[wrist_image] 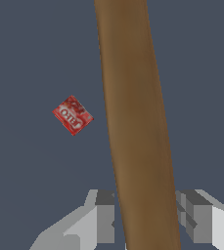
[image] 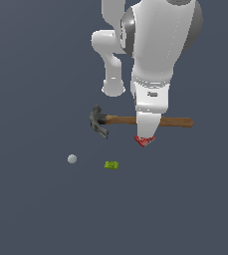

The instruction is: Pick up a designated object from a clutter of objects.

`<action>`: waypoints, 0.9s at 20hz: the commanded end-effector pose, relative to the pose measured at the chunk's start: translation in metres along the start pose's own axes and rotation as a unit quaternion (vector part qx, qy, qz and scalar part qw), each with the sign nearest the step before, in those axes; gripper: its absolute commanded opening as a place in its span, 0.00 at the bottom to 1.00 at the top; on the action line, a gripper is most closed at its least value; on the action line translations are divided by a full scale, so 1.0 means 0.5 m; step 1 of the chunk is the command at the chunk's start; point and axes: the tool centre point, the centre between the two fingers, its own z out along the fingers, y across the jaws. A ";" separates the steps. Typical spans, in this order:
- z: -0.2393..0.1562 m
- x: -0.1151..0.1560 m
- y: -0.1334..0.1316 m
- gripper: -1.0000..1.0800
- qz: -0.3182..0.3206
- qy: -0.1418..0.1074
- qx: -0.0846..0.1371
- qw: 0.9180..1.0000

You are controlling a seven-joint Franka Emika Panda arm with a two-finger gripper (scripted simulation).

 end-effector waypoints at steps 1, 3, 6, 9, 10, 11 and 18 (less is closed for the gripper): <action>-0.044 -0.026 0.026 0.00 0.000 0.000 -0.001 1.000; -0.072 -0.045 0.045 0.00 0.001 -0.001 -0.002 1.000; -0.109 -0.069 0.070 0.00 0.001 -0.001 -0.002 1.000; -0.137 -0.087 0.090 0.00 0.001 -0.002 -0.002 1.000; -0.145 -0.092 0.095 0.00 0.001 -0.002 -0.002 1.000; -0.152 -0.097 0.100 0.00 0.002 -0.002 -0.002 1.000; -0.184 -0.116 0.124 0.00 0.002 -0.002 -0.002 1.000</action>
